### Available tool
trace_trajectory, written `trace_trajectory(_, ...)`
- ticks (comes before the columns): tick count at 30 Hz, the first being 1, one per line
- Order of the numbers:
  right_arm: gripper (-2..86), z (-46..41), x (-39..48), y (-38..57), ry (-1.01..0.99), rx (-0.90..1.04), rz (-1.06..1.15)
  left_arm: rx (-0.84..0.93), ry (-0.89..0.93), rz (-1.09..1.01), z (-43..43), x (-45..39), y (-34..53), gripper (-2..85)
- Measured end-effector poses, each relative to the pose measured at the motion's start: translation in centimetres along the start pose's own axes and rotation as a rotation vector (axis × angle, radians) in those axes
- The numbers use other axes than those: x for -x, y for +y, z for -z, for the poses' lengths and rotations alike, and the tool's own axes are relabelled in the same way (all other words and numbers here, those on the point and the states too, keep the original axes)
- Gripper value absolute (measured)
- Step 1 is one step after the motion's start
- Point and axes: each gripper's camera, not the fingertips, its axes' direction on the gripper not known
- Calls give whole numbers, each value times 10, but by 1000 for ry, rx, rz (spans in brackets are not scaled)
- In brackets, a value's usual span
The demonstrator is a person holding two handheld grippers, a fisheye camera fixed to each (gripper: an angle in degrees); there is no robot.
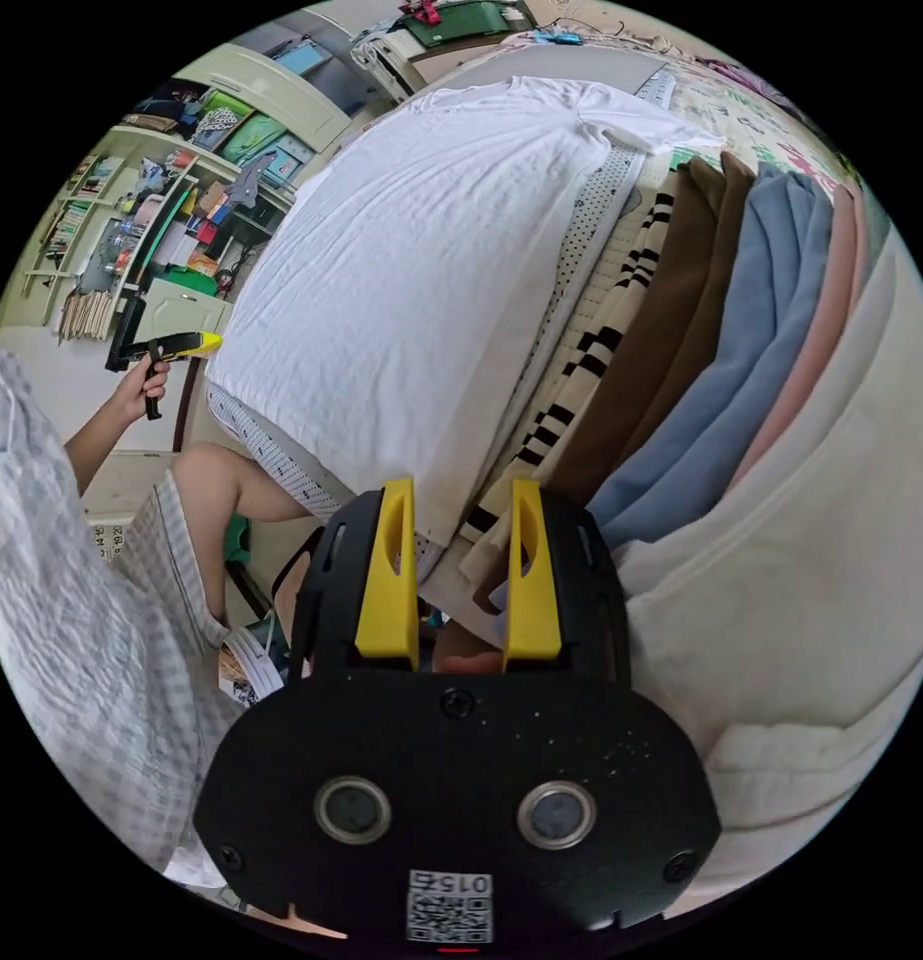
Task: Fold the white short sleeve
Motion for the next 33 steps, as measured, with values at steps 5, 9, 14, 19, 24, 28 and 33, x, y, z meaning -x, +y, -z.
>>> trace_trajectory(5,124,-1,-6,2,-22,84,101,46,26,-56,-17,11,12,79)
trace_trajectory(9,126,4,-13,7,-40,176,138,93,30,-59,-24,10,21,75)
trace_trajectory(14,125,13,-7,28,12,192,195,130,-83,-148,-32,-8,35,80)
trace_trajectory(19,125,24,-8,58,30,131,205,-27,-174,-234,-35,-18,83,82)
trace_trajectory(24,123,36,-14,93,0,13,126,-204,-175,-263,-39,-9,132,82)
trace_trajectory(28,123,52,-5,128,37,-100,59,-255,-70,-230,-34,14,163,88)
trace_trajectory(33,89,62,-13,183,-119,-286,-5,-371,20,-170,-28,35,203,89)
